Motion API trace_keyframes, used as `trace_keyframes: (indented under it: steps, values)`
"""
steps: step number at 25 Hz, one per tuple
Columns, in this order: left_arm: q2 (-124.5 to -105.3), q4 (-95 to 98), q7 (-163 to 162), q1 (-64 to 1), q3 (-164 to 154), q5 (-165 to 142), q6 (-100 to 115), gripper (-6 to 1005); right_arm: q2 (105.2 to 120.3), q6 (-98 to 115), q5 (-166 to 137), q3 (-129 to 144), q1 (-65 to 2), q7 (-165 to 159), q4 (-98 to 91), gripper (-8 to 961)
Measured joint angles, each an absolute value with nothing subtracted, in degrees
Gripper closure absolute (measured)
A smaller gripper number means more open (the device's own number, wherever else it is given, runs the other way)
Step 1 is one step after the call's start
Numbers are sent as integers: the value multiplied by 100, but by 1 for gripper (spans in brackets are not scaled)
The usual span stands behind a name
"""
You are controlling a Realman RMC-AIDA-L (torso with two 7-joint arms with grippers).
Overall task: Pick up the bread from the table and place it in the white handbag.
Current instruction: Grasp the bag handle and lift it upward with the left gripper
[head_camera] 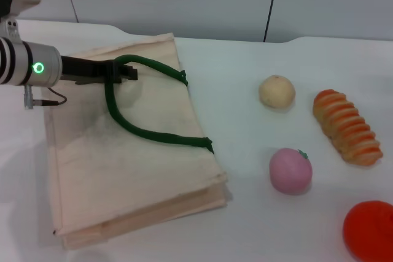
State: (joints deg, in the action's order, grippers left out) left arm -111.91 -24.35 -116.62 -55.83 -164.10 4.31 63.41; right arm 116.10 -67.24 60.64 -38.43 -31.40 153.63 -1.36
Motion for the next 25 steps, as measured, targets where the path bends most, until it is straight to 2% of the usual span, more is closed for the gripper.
trace_keyframes:
  steps: [3,5,11,17,25]
  values:
    - [-11190,-2390,-11657,-5571,-16410,430,6349,423,11610,-6724,6064,-3847,-3139,15363,-139,70]
    - [-11190,-2383,-11641,-5570,-16408,447,6354,674,11612,-6724,6065,-3848,-3138,15363,-151,70]
    - [-11200,-2382,-11365,-5586,-16400,745,6453,876,11618,-6724,6064,-3863,-3137,15363,-158,70]
    - [-11187,-2381,-10513,-5470,-16401,1720,6995,933,11619,-6724,6065,-3882,-3128,15363,-158,69]
    - [-11042,-2445,-9121,-5141,-16401,3961,8891,978,11619,-6724,6087,-3920,-3120,15307,-127,69]
